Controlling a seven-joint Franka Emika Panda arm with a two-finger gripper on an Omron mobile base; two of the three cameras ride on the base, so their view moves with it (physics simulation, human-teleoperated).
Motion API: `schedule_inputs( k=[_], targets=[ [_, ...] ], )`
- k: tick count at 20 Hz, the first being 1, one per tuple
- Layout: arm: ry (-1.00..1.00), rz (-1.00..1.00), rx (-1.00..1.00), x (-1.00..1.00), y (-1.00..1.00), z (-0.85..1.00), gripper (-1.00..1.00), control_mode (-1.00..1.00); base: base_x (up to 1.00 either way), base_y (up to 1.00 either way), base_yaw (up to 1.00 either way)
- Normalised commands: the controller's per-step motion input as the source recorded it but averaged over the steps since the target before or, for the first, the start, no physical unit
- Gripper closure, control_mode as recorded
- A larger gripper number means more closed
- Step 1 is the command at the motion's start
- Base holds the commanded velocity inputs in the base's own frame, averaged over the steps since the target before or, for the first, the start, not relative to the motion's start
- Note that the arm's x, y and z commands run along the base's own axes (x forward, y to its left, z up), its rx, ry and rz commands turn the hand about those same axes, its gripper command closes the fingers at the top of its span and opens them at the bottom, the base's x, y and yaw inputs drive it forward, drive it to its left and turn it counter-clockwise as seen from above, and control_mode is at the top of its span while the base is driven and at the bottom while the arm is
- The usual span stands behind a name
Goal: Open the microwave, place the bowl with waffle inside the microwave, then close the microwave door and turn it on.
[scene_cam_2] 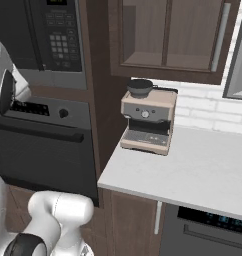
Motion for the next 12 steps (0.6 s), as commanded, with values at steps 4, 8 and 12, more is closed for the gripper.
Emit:
schedule_inputs(
  k=[4, 8, 12],
  targets=[
    [0.04, -0.05, 0.06, -0.39, -1.00, 0.00, 1.00, -1.00, 0.00, 0.00, 0.00],
    [-0.19, -0.08, 0.28, -0.01, -1.00, 0.02, 1.00, -1.00, 0.00, 0.00, 0.00],
    [-0.33, -0.05, 0.28, 0.00, -0.84, 0.00, 1.00, -1.00, 0.00, 0.00, 0.00]
  ],
)
